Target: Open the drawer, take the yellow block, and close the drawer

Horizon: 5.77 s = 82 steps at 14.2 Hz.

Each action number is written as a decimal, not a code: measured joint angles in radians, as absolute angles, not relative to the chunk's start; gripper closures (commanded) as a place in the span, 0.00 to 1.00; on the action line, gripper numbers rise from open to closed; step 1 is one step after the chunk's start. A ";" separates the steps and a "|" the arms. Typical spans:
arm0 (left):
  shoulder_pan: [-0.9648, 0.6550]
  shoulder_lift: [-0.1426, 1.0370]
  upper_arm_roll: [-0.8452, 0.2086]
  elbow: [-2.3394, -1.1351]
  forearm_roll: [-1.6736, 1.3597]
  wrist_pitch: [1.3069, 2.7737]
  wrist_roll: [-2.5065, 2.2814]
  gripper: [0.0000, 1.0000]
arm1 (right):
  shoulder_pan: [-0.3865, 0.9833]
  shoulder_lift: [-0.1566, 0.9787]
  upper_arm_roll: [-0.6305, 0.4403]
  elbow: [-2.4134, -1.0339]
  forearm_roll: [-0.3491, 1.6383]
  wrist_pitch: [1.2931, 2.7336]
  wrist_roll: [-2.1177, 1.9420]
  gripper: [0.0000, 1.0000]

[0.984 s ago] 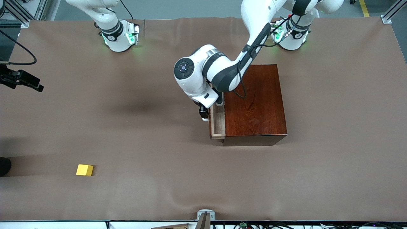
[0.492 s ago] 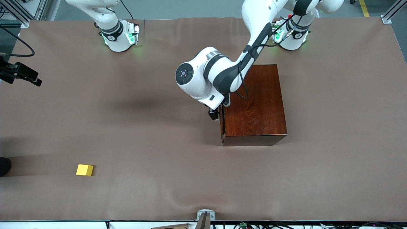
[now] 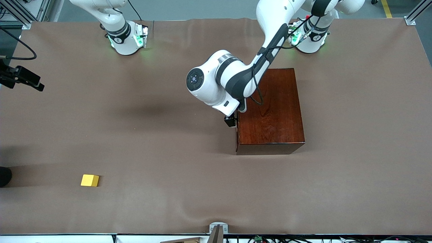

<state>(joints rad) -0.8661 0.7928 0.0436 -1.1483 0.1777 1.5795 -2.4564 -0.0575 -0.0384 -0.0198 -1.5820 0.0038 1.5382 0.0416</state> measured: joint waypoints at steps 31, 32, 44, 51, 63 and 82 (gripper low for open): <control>-0.299 0.601 0.042 -1.190 0.086 1.694 -2.056 0.00 | -0.037 -0.039 -0.016 -1.569 0.004 1.540 0.035 0.00; -0.277 0.600 0.042 -1.193 0.076 1.671 -2.018 0.00 | -0.037 -0.039 -0.016 -1.569 0.004 1.540 0.035 0.00; -0.111 0.230 0.039 -1.622 0.031 1.677 -1.381 0.00 | -0.037 -0.039 -0.017 -1.569 0.004 1.540 0.035 0.00; -0.113 -0.013 0.012 -1.884 0.031 1.765 -0.960 0.00 | -0.037 -0.039 -0.021 -1.569 0.004 1.540 0.035 0.00; -0.087 -0.095 0.020 -1.881 0.031 1.758 -0.345 0.00 | -0.037 -0.039 -0.022 -1.569 0.004 1.540 0.035 0.00; -0.088 -0.056 0.011 -1.613 0.031 1.486 -0.147 0.00 | -0.035 -0.039 -0.021 -1.569 0.004 1.540 0.034 0.00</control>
<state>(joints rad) -0.0877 -0.0563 0.0112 -1.6127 0.0307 1.4862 -0.1466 -0.0348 -0.0388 -0.0206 -1.5688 0.0038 1.5397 0.0345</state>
